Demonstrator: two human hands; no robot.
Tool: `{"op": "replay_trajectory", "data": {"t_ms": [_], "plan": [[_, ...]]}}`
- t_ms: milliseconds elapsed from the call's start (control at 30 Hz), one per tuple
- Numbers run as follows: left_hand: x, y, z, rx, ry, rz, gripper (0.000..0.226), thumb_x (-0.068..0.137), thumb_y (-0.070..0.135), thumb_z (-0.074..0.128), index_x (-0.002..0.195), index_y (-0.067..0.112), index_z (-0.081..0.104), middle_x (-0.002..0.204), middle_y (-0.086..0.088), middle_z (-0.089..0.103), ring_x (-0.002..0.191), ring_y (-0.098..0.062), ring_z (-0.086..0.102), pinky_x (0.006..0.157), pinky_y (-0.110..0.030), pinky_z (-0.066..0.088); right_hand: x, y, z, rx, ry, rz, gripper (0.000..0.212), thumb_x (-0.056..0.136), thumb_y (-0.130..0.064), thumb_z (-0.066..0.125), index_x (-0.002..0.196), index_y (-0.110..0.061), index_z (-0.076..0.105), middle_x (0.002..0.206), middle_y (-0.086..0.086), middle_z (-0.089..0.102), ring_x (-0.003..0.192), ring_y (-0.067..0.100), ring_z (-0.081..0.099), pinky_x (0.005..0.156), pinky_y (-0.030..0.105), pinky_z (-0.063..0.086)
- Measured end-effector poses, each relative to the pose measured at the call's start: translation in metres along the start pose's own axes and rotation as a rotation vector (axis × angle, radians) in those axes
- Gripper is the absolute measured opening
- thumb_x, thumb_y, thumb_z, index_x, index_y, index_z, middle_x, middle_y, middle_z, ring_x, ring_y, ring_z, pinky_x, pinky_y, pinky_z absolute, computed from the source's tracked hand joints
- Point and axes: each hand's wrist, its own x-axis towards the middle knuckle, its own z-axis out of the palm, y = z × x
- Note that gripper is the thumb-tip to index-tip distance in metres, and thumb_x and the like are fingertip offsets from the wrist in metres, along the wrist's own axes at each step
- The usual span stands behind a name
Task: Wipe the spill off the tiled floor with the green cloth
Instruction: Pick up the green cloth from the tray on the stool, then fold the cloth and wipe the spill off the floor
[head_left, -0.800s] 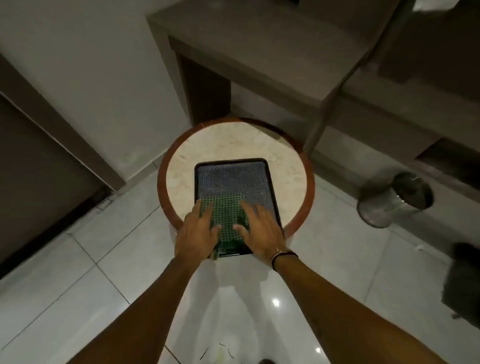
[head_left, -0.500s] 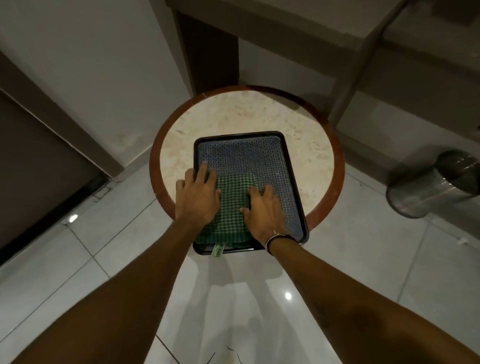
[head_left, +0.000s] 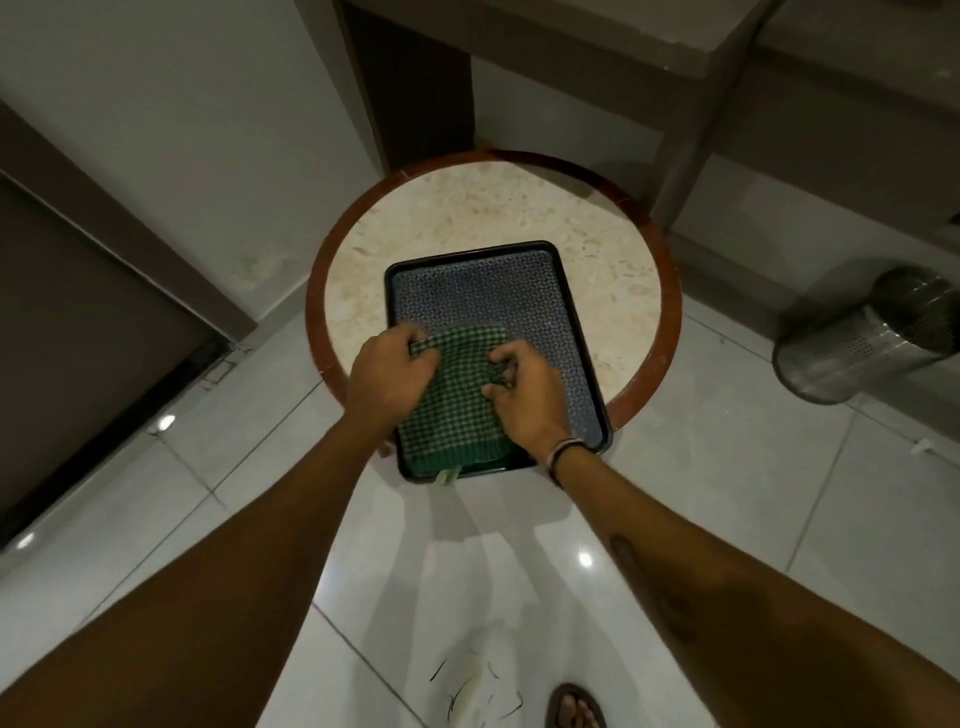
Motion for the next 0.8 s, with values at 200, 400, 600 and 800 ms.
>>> {"op": "replay_trajectory", "data": {"t_ms": [200, 400, 600, 800], "plan": [[-0.107, -0.014, -0.048, -0.606, -0.05, -0.059, 0.011, 0.097, 0.006, 0.073, 0.106, 0.011, 0.076, 0.099, 0.001, 0.08, 0.091, -0.01, 0.076, 0.076, -0.02, 0.06, -0.087, -0.014, -0.027, 0.327, -0.089, 0.081, 0.062, 0.092, 0.004, 0.08, 0.138, -0.023, 0.048, 0.092, 0.007, 0.059, 0.088, 0.013, 0.065, 0.086, 0.037, 0.061], [-0.215, -0.063, -0.05, -0.883, -0.241, -0.212, 0.019, 0.1, 0.007, 0.071, 0.118, 0.011, 0.074, 0.118, -0.011, 0.079, 0.108, -0.026, 0.075, 0.091, -0.035, 0.061, -0.206, -0.008, -0.016, 0.474, -0.4, 0.331, 0.042, 0.097, 0.0, 0.073, 0.136, -0.016, 0.072, 0.12, 0.006, 0.082, 0.111, 0.023, 0.079, 0.08, 0.029, 0.065], [-0.303, -0.147, -0.019, -0.963, -0.358, -0.389, 0.02, 0.101, 0.011, 0.071, 0.121, 0.012, 0.076, 0.12, -0.014, 0.081, 0.106, -0.026, 0.078, 0.086, -0.036, 0.064, -0.311, 0.045, 0.055, 0.644, -0.285, 0.504, 0.027, 0.1, -0.016, 0.076, 0.125, -0.007, 0.078, 0.122, 0.009, 0.083, 0.114, 0.026, 0.079, 0.085, 0.029, 0.065], [-0.379, -0.252, 0.054, -0.969, -0.368, -0.712, 0.033, 0.091, 0.015, 0.084, 0.122, 0.008, 0.076, 0.111, -0.009, 0.083, 0.104, -0.029, 0.08, 0.077, -0.034, 0.065, -0.384, 0.139, 0.152, 0.632, -0.171, 0.68, 0.031, 0.103, -0.014, 0.073, 0.13, 0.0, 0.073, 0.125, 0.017, 0.08, 0.114, 0.034, 0.078, 0.088, 0.035, 0.065]]}}
